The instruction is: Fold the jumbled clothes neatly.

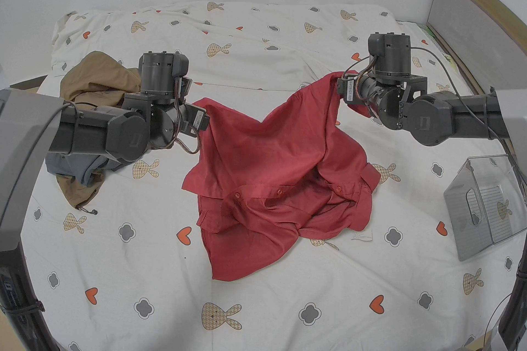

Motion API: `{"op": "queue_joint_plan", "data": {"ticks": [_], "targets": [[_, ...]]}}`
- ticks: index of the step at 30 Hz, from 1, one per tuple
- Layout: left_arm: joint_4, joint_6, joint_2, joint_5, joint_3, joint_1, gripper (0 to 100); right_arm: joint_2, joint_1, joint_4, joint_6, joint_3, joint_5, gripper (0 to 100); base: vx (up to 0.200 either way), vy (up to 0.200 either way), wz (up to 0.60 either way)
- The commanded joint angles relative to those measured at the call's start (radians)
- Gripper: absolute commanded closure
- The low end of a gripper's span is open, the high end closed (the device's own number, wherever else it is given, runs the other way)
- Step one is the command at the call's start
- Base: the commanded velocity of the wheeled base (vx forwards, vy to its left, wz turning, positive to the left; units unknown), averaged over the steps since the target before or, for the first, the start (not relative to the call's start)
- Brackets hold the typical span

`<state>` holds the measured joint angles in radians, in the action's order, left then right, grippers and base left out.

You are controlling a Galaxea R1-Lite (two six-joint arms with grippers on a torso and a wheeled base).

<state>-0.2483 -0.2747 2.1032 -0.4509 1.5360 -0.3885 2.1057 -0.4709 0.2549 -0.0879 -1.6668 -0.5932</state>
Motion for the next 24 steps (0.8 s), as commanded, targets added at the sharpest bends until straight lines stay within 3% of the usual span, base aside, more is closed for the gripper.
{"op": "queue_joint_plan", "data": {"ticks": [1,4,7,8,9,14,16,18,21,22,23,24], "targets": [[-0.005,0.002,0.043,-0.003,-0.01,0.026,0,-0.013,0.028,-0.048,-0.004,-0.001,0.047,0,0.0,0.0,0.0],[-0.005,0.002,0.009,-0.003,-0.039,0.043,0,-0.062,0.047,-0.112,-0.012,0.019,0.098,0,0.0,0.0,0.0],[-0.003,0.0,-0.034,0.0,-0.086,0.054,0,-0.13,0.054,-0.154,-0.087,0.047,0.181,0,0.0,0.0,0.0],[-0.003,0.0,-0.034,0.0,-0.086,0.054,0,-0.13,0.054,-0.154,-0.087,0.047,0.181,0,0.0,0.0,0.0],[-0.003,0.002,-0.068,0.004,-0.128,0.056,0,-0.184,0.055,-0.197,-0.139,0.067,0.259,0,0.0,0.0,0.0],[-0.002,0.02,-0.14,0.012,-0.208,0.056,0,-0.274,0.067,-0.279,-0.182,0.128,0.352,0,0.0,0.0,0.0],[0.011,0.072,-0.213,0.075,-0.277,0.053,0,-0.355,0.075,-0.316,-0.196,0.234,0.454,0,0.0,0.0,0.0],[0.063,0.15,-0.281,0.173,-0.336,0.051,0,-0.406,0.123,-0.312,-0.204,0.354,0.584,0,0.0,0.0,0.0],[0.219,0.281,-0.354,0.38,-0.372,0.056,0,-0.414,0.21,-0.31,-0.228,0.464,0.711,0,0.0,0.0,0.0],[0.325,0.362,-0.4,0.574,-0.379,0.073,0,-0.411,0.256,-0.307,-0.26,0.532,0.785,0,0.0,0.0,0.0],[0.379,0.405,-0.43,0.713,-0.381,0.099,0,-0.408,0.276,-0.306,-0.274,0.567,0.819,0,0.0,0.0,0.0],[0.442,0.45,-0.463,0.928,-0.379,0.155,0,-0.392,0.311,-0.301,-0.293,0.638,0.886,0,0.0,0.0,0.0]]}}
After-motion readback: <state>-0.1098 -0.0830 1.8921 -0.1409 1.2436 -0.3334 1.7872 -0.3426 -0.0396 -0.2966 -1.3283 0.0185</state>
